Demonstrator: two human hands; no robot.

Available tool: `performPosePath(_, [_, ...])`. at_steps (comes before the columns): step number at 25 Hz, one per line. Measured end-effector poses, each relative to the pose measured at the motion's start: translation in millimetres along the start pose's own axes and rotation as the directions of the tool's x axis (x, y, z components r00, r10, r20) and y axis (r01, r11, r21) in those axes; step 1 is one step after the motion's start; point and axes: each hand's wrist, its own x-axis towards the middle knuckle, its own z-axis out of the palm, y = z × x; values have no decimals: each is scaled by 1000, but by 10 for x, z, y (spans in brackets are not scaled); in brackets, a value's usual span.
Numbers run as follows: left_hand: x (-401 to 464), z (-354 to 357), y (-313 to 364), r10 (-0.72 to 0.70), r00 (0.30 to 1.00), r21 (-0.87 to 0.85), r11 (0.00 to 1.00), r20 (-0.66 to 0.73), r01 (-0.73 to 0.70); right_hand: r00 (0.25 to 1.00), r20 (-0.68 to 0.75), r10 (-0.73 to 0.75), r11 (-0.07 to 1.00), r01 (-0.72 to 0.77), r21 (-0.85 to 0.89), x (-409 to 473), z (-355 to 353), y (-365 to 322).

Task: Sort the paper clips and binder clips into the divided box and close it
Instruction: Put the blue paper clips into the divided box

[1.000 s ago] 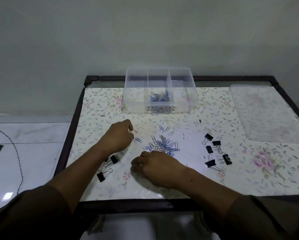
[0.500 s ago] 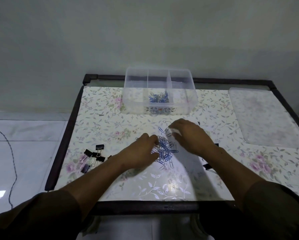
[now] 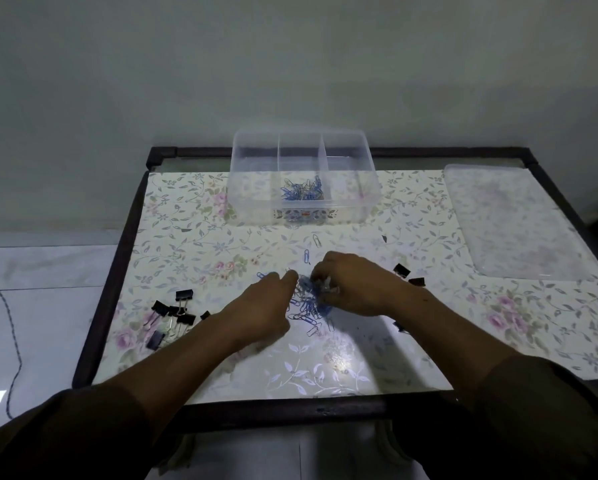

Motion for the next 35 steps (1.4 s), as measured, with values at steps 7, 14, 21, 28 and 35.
performPosePath(7, [156, -35, -22, -2, 990, -12, 1000, -141, 0, 993, 31, 114, 992, -113, -50, -170, 29, 14])
performPosePath(14, [232, 79, 110, 29, 973, -126, 990, -230, -60, 987, -87, 133, 991, -131, 26, 4, 168, -192])
performPosePath(21, [200, 4, 89, -117, 944, -487, 872, -310, -51, 955, -192, 226, 952, -175, 250, -15, 50, -194])
performPosePath(28, [249, -557, 206, -78, 866, -453, 873, -493, -179, 917, -343, 204, 959, -117, 257, 77, -541, -234])
performPosePath(35, [1004, -1316, 114, -58, 849, -448, 867, -525, -218, 854, -437, 281, 918, -106, 383, 770, -1273, 100])
